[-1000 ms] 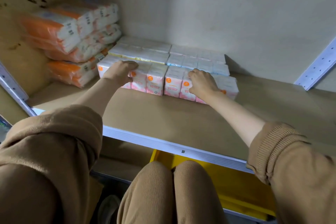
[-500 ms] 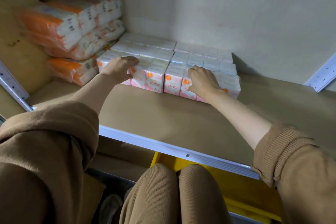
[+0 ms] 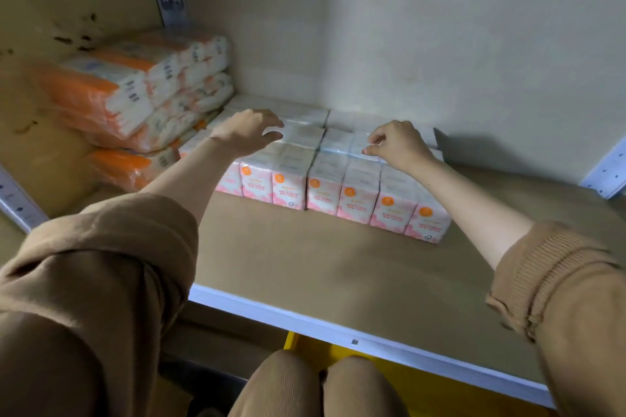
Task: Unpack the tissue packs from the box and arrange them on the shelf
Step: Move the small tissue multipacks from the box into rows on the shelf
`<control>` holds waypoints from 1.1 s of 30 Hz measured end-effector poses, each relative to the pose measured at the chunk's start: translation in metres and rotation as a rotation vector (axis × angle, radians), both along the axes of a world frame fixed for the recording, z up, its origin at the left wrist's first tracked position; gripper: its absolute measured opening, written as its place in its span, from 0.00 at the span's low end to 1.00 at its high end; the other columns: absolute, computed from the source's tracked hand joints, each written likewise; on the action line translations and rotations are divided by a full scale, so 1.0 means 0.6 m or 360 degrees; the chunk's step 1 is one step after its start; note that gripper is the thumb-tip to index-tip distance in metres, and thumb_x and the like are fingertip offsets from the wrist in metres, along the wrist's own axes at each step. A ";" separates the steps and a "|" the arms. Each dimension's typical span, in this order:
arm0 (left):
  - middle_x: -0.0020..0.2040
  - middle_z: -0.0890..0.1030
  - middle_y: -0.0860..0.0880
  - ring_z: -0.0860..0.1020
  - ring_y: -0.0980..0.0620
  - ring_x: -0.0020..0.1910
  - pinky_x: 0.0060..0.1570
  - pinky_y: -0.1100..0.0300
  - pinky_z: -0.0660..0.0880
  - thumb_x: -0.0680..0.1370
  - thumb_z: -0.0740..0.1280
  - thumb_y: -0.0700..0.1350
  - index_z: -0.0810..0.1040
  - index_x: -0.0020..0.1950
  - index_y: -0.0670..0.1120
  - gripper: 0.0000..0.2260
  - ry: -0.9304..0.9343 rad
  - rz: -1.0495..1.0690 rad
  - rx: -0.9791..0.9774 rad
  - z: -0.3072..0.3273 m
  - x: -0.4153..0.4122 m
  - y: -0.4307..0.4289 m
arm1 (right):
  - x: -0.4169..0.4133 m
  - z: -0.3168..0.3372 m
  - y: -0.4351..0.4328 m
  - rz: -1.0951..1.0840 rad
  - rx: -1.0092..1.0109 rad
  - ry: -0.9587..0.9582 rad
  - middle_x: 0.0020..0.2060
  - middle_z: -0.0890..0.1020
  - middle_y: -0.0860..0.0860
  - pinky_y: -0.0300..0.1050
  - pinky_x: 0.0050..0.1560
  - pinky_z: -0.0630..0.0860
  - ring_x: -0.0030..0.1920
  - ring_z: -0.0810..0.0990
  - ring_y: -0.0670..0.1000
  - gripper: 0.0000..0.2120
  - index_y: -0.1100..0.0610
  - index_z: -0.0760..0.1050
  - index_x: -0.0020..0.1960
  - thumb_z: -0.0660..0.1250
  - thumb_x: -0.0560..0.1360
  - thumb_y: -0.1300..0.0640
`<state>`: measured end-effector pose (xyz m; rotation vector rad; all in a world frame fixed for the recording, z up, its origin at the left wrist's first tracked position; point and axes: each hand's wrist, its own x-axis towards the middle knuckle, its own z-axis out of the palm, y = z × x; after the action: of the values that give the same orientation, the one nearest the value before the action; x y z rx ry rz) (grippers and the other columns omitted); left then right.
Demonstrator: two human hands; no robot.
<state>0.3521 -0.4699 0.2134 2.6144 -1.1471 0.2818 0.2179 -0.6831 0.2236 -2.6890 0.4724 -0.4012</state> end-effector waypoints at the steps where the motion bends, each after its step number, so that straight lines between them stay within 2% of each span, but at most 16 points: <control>1: 0.68 0.74 0.45 0.73 0.44 0.65 0.64 0.53 0.68 0.79 0.62 0.46 0.75 0.65 0.43 0.15 0.0006 0.0014 0.0002 -0.002 0.007 -0.012 | 0.005 -0.003 -0.004 -0.0010 -0.0004 0.0012 0.56 0.81 0.61 0.46 0.58 0.73 0.58 0.78 0.59 0.15 0.65 0.79 0.55 0.70 0.71 0.59; 7: 0.65 0.77 0.44 0.74 0.43 0.64 0.63 0.53 0.68 0.79 0.62 0.46 0.79 0.60 0.42 0.14 0.0165 0.0096 -0.0005 -0.025 0.041 -0.055 | 0.020 -0.020 -0.023 0.0024 0.0029 0.0148 0.61 0.79 0.59 0.46 0.62 0.70 0.62 0.76 0.58 0.17 0.64 0.77 0.60 0.69 0.73 0.58; 11: 0.61 0.81 0.46 0.76 0.43 0.61 0.59 0.56 0.72 0.78 0.63 0.47 0.82 0.54 0.46 0.11 0.0209 0.0219 -0.0050 -0.043 0.055 -0.054 | 0.024 -0.029 -0.025 0.0040 0.0051 0.0118 0.60 0.80 0.58 0.44 0.62 0.70 0.61 0.76 0.56 0.16 0.63 0.78 0.59 0.69 0.73 0.58; 23: 0.61 0.81 0.45 0.76 0.43 0.62 0.60 0.57 0.71 0.76 0.65 0.47 0.82 0.56 0.46 0.11 0.0281 0.0335 -0.0126 -0.042 0.067 -0.046 | 0.039 -0.043 -0.012 0.0080 0.0052 0.0080 0.64 0.78 0.57 0.43 0.66 0.67 0.66 0.74 0.55 0.18 0.62 0.75 0.63 0.68 0.74 0.59; 27: 0.62 0.79 0.44 0.74 0.42 0.63 0.60 0.57 0.70 0.77 0.63 0.45 0.81 0.57 0.45 0.12 0.0297 0.0317 -0.0053 -0.031 0.056 -0.049 | 0.040 -0.038 -0.010 0.0047 0.0039 0.0101 0.63 0.78 0.57 0.44 0.65 0.68 0.65 0.74 0.55 0.17 0.62 0.76 0.62 0.68 0.74 0.58; 30: 0.66 0.76 0.44 0.72 0.42 0.66 0.65 0.56 0.67 0.77 0.65 0.45 0.78 0.62 0.43 0.14 0.0276 0.0226 -0.0081 -0.018 0.038 -0.038 | 0.028 -0.032 -0.005 0.0049 -0.0004 0.0087 0.63 0.77 0.57 0.45 0.64 0.69 0.65 0.74 0.56 0.17 0.62 0.76 0.62 0.67 0.75 0.59; 33: 0.61 0.80 0.42 0.77 0.42 0.60 0.58 0.59 0.70 0.77 0.66 0.43 0.81 0.57 0.41 0.12 0.0266 0.0044 -0.0085 -0.010 0.011 -0.008 | 0.003 -0.029 0.009 0.0136 -0.0065 0.0031 0.61 0.78 0.58 0.44 0.60 0.70 0.62 0.75 0.56 0.15 0.63 0.76 0.60 0.65 0.76 0.58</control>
<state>0.3584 -0.4748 0.2073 2.5534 -1.0340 0.0953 0.2198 -0.6775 0.2059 -2.7437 0.3565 -0.3642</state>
